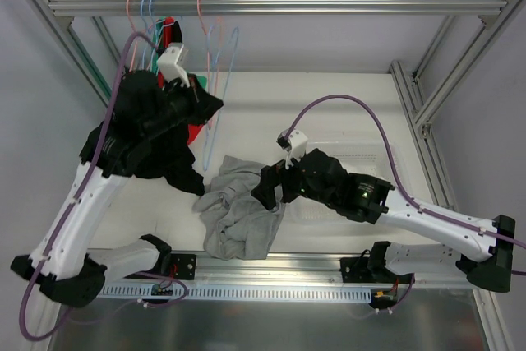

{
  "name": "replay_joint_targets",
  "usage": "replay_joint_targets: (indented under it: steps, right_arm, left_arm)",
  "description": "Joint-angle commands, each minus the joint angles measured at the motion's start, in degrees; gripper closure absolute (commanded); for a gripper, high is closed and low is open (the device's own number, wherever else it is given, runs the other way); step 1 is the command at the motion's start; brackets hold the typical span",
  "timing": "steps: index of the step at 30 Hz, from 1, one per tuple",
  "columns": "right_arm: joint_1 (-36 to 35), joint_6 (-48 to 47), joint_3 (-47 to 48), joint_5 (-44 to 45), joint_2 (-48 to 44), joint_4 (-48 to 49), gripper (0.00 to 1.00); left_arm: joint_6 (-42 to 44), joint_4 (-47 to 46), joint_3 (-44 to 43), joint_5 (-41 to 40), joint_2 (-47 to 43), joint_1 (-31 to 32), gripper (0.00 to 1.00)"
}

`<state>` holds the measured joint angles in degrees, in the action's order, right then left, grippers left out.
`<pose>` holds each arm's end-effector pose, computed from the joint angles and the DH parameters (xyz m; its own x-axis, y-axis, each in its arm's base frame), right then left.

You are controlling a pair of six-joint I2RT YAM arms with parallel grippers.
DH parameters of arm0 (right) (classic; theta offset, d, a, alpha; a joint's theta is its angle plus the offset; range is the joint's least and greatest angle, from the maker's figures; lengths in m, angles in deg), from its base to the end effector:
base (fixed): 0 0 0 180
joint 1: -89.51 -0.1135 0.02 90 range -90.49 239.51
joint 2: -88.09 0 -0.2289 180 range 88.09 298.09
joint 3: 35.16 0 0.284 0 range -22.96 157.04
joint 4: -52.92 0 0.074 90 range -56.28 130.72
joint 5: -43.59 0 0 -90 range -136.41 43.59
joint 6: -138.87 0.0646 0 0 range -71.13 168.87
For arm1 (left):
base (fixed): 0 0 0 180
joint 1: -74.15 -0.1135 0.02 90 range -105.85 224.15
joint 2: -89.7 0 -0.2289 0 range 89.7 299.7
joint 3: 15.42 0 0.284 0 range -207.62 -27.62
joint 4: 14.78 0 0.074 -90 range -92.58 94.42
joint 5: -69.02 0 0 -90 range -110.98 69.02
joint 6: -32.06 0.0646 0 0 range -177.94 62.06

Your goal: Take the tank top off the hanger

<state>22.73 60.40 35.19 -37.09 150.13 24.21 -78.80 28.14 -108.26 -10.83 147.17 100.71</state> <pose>0.1369 0.2925 0.3087 -0.3040 -0.2082 -0.9297 -0.8025 0.5819 0.1320 0.2318 -0.1286 0.4528 -0.3222 -0.2308 -0.9181 0.5155 0.7707 -0.3746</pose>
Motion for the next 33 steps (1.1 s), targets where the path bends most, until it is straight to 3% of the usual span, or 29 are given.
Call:
replay_joint_targets:
  steps: [1,7,15,27,29,31,33]
  right_arm:
    - [0.6,0.3,-0.6,1.8,-1.5,0.6,0.00]
    - [0.8,0.9,-1.6,0.9,-1.7,0.7,0.00]
    - [0.7,1.1,-2.5,-1.1,-1.5,0.8,0.01]
    - [0.7,-1.8,-5.0,-5.4,1.1,3.8,0.00]
    - [0.7,-4.2,-3.8,-7.8,2.8,3.8,0.01]
    - [0.3,-5.6,-2.9,-8.7,5.7,3.4,0.00]
    - [-0.2,-7.8,-0.8,-8.7,8.0,3.0,0.01]
  left_arm:
    - [4.4,2.2,-12.0,-9.8,9.4,2.7,1.00]
    - [3.6,5.0,-25.4,-20.3,21.9,2.9,1.00]
    - [2.2,8.1,-38.5,-23.3,34.3,2.5,1.00]
    - [-2.3,9.1,-33.1,-18.9,33.3,-0.2,1.00]
    - [-2.8,9.0,-31.2,-18.7,30.5,-0.1,0.83]
    - [-2.8,9.0,-30.5,-17.7,28.6,-0.2,0.73]
    - [-2.4,9.0,-30.7,-16.6,25.8,-0.2,0.54]
